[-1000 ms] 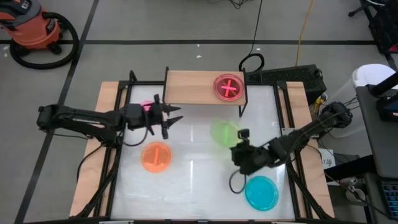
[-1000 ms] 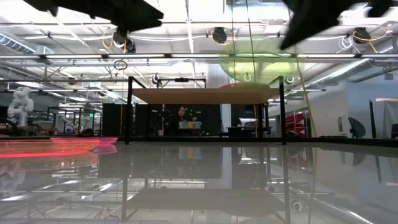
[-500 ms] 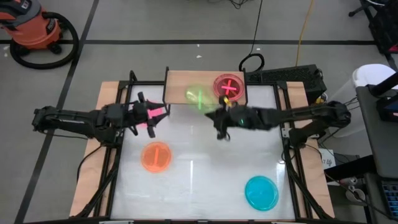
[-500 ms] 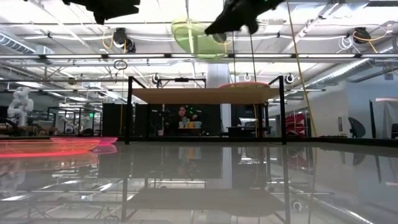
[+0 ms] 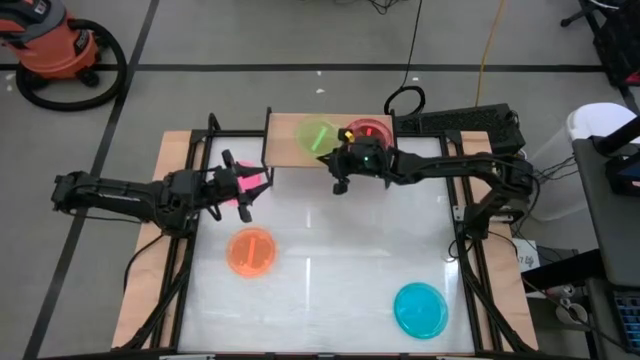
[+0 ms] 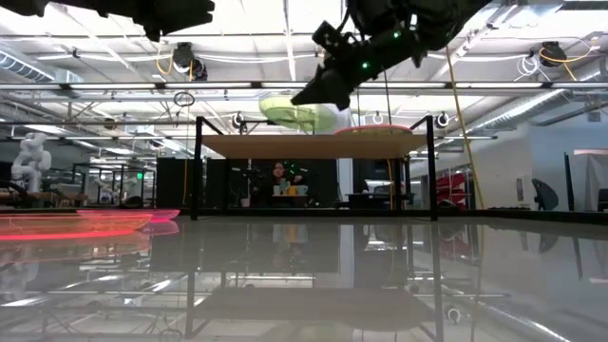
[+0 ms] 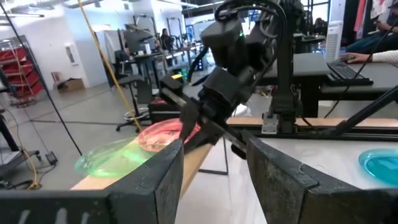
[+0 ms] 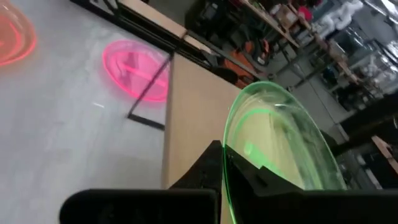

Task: Place and stack plates onto a shelf
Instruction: Put the green plate on the shelf, then stack the pink plate on top of the green plate on the shelf

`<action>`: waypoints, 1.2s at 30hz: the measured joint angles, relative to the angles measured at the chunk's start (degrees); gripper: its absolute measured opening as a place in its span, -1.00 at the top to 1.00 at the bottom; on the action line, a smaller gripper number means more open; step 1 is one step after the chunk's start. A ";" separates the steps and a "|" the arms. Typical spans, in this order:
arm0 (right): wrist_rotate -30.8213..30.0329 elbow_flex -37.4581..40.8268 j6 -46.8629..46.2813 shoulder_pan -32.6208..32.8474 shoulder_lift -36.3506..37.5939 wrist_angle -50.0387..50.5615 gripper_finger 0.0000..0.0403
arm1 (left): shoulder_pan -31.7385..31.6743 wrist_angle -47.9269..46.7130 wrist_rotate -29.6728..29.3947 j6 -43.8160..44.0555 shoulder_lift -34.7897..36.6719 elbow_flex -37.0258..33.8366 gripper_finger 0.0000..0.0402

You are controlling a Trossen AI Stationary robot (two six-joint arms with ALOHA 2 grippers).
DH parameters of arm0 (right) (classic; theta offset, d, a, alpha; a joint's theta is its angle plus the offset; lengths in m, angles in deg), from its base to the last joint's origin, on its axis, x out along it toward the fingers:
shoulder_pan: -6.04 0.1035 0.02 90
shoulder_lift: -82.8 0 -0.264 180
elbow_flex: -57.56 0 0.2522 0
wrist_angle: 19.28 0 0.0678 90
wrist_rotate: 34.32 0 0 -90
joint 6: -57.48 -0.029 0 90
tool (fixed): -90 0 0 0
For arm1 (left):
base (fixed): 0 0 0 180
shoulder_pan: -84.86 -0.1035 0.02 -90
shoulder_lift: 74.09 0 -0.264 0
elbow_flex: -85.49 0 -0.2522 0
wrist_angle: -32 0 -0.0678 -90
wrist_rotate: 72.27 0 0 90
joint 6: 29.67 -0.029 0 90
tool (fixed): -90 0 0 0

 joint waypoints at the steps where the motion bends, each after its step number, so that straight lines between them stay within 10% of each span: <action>1: 0.86 -0.01 0.16 -0.22 -0.61 -0.91 1.00 | -0.06 0.00 -0.11 -0.04 0.00 0.00 0.10; 21: 1.09 -0.01 0.33 -1.76 -9.99 -11.82 0.97 | -1.03 -0.81 -1.77 6.52 -0.07 0.00 0.10; 36: -1.84 0.46 -0.16 4.98 0.51 -9.00 0.17 | -0.98 -3.10 -1.80 6.46 -0.07 0.00 0.10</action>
